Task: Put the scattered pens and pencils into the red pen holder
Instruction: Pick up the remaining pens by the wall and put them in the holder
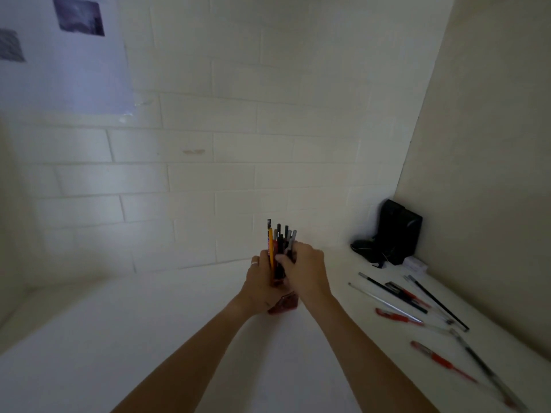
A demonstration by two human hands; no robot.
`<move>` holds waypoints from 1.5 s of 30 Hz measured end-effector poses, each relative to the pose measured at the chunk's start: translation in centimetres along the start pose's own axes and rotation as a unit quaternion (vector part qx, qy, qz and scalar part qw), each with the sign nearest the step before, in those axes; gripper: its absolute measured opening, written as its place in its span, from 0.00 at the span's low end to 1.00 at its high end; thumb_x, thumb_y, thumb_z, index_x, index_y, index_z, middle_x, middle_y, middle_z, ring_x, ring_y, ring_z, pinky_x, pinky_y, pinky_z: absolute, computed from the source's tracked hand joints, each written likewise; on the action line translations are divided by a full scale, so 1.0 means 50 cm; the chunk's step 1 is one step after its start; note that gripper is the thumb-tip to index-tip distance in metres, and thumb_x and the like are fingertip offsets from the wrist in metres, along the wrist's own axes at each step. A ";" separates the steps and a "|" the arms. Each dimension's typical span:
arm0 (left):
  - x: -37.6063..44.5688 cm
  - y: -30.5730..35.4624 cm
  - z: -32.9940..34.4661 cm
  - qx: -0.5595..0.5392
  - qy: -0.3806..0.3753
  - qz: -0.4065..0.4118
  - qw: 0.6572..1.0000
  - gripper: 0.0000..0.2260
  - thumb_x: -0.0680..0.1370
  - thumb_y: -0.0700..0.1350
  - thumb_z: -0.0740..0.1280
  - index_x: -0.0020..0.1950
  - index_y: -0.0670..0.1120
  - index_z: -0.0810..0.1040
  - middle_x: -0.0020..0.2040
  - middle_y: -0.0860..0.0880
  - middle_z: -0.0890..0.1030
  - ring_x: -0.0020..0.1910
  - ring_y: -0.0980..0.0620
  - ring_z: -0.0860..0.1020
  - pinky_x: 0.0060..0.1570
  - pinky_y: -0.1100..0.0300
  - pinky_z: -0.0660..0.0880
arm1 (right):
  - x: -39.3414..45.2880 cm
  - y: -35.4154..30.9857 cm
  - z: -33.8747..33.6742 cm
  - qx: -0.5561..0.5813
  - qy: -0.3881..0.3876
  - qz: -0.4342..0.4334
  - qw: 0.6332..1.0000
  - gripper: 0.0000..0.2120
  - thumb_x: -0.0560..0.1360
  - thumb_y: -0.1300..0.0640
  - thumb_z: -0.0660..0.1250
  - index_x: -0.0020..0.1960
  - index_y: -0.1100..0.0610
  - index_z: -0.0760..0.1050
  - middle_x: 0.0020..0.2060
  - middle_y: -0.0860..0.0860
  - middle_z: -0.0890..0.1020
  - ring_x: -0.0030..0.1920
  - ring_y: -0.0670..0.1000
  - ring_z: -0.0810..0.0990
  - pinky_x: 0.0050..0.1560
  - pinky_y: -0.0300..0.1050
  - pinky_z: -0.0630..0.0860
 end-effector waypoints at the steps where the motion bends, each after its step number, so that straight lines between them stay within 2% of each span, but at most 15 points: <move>1: -0.002 -0.001 -0.003 -0.003 0.002 -0.005 1.000 0.29 0.67 0.51 0.73 0.62 0.40 0.68 0.47 0.50 0.67 0.51 0.43 0.72 0.49 0.48 0.75 | -0.006 -0.010 -0.014 0.009 0.024 -0.017 1.000 0.11 0.74 0.51 0.72 0.50 0.57 0.79 0.42 0.51 0.83 0.42 0.50 0.82 0.45 0.44 0.81; 4: 0.003 -0.005 0.001 -0.008 0.004 -0.012 1.000 0.30 0.67 0.52 0.76 0.62 0.44 0.68 0.51 0.47 0.71 0.50 0.46 0.72 0.50 0.51 0.75 | -0.046 -0.038 -0.090 0.015 0.151 -0.067 0.986 0.13 0.76 0.49 0.70 0.55 0.54 0.72 0.48 0.49 0.78 0.46 0.48 0.78 0.44 0.34 0.74; 7: 0.003 -0.009 0.001 -0.024 0.006 -0.021 0.999 0.29 0.65 0.53 0.76 0.60 0.48 0.68 0.52 0.46 0.72 0.49 0.46 0.75 0.48 0.50 0.78 | -0.066 -0.023 -0.120 -0.078 0.232 -0.070 0.967 0.25 0.80 0.46 0.62 0.71 0.58 0.65 0.66 0.55 0.72 0.65 0.54 0.72 0.64 0.46 0.73; 9: 0.011 -0.028 0.007 -0.043 0.008 -0.026 0.999 0.30 0.61 0.57 0.76 0.58 0.51 0.68 0.50 0.46 0.74 0.47 0.45 0.79 0.45 0.46 0.81 | -0.045 0.028 -0.073 -0.009 0.133 -0.001 0.991 0.32 0.82 0.43 0.55 0.79 0.59 0.53 0.76 0.57 0.63 0.76 0.56 0.62 0.74 0.51 0.63; 11: 0.021 -0.049 0.018 -0.054 0.002 -0.025 0.998 0.30 0.60 0.58 0.77 0.57 0.54 0.68 0.50 0.46 0.75 0.46 0.46 0.80 0.44 0.44 0.81 | -0.034 0.064 -0.005 0.077 0.017 0.057 0.995 0.34 0.83 0.41 0.50 0.81 0.55 0.43 0.80 0.55 0.57 0.79 0.56 0.59 0.76 0.51 0.59; 15: 0.009 -0.022 0.008 -0.061 -0.002 -0.008 0.998 0.23 0.61 0.56 0.71 0.52 0.54 0.67 0.46 0.46 0.72 0.45 0.42 0.76 0.44 0.42 0.78 | -0.025 0.055 0.046 0.098 -0.039 0.071 0.992 0.33 0.82 0.39 0.49 0.81 0.48 0.37 0.72 0.57 0.73 0.68 0.59 0.76 0.67 0.52 0.72; 17: 0.014 -0.029 0.009 -0.066 -0.003 -0.002 0.998 0.23 0.61 0.55 0.71 0.51 0.52 0.67 0.46 0.44 0.73 0.44 0.40 0.76 0.41 0.39 0.78 | -0.017 0.045 0.056 0.086 -0.062 0.075 0.992 0.34 0.83 0.39 0.50 0.81 0.50 0.38 0.69 0.58 0.76 0.65 0.59 0.78 0.62 0.50 0.74; 21: 0.030 -0.061 0.023 -0.068 0.000 -0.019 0.998 0.26 0.61 0.53 0.77 0.53 0.53 0.69 0.49 0.43 0.76 0.46 0.42 0.80 0.42 0.43 0.81 | -0.009 0.055 0.050 0.114 -0.133 0.073 0.982 0.34 0.82 0.36 0.47 0.81 0.51 0.45 0.75 0.55 0.68 0.74 0.56 0.69 0.72 0.50 0.64; 23: 0.039 -0.080 0.029 -0.089 -0.005 -0.024 0.996 0.29 0.60 0.53 0.78 0.56 0.54 0.68 0.53 0.45 0.77 0.51 0.46 0.81 0.47 0.45 0.81 | -0.005 0.101 0.002 0.107 -0.099 0.065 0.987 0.29 0.83 0.39 0.49 0.79 0.53 0.58 0.74 0.53 0.70 0.74 0.54 0.68 0.72 0.45 0.62; 26: 0.038 -0.083 0.034 -0.109 -0.021 -0.018 0.994 0.32 0.62 0.53 0.80 0.62 0.55 0.70 0.56 0.48 0.80 0.58 0.48 0.80 0.56 0.45 0.80 | 0.007 0.231 -0.111 -0.086 0.002 0.068 0.994 0.15 0.82 0.51 0.61 0.62 0.57 0.78 0.58 0.57 0.83 0.59 0.56 0.80 0.59 0.44 0.74; 28: 0.018 -0.056 0.038 -0.145 -0.027 -0.033 0.988 0.28 0.67 0.44 0.79 0.62 0.50 0.70 0.53 0.56 0.83 0.57 0.58 0.80 0.57 0.59 0.79 | -0.001 0.323 -0.169 -0.227 0.000 0.101 0.969 0.10 0.80 0.57 0.63 0.56 0.58 0.81 0.53 0.56 0.85 0.54 0.55 0.82 0.55 0.45 0.77; 30: 0.008 -0.016 0.049 -0.184 -0.033 -0.024 0.982 0.25 0.71 0.35 0.76 0.62 0.44 0.68 0.47 0.60 0.84 0.51 0.70 0.80 0.50 0.74 0.76 | -0.017 0.391 -0.219 -0.311 -0.014 0.130 0.941 0.09 0.80 0.57 0.64 0.53 0.58 0.81 0.50 0.55 0.85 0.52 0.53 0.83 0.52 0.43 0.77; 35: 0.025 0.039 0.069 -0.134 -0.031 0.024 0.990 0.29 0.64 0.52 0.78 0.61 0.58 0.72 0.57 0.49 0.80 0.62 0.46 0.77 0.60 0.44 0.77 | -0.039 0.468 -0.266 -0.317 -0.023 0.143 0.937 0.06 0.76 0.57 0.70 0.49 0.56 0.85 0.45 0.52 0.86 0.45 0.49 0.84 0.47 0.38 0.78; 41: 0.004 0.059 0.121 -0.128 -0.053 0.043 0.989 0.30 0.64 0.49 0.78 0.64 0.57 0.73 0.57 0.50 0.82 0.61 0.45 0.78 0.59 0.42 0.78 | -0.039 0.465 -0.256 -0.354 -0.030 0.095 0.930 0.05 0.76 0.55 0.71 0.46 0.53 0.86 0.39 0.50 0.86 0.39 0.46 0.83 0.44 0.41 0.82; 45: -0.008 0.051 0.141 -0.146 -0.058 0.028 0.987 0.30 0.64 0.48 0.77 0.64 0.53 0.71 0.55 0.57 0.83 0.63 0.47 0.77 0.61 0.44 0.77 | -0.029 0.454 -0.287 -0.314 -0.019 0.051 0.948 0.03 0.74 0.62 0.72 0.45 0.56 0.84 0.42 0.53 0.85 0.43 0.50 0.82 0.44 0.42 0.80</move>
Point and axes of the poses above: each hand's wrist, its own x-axis towards the middle knuckle, its own z-axis out of the palm, y = z × x, the point moved 10 cm from there along x, towards the middle knuckle
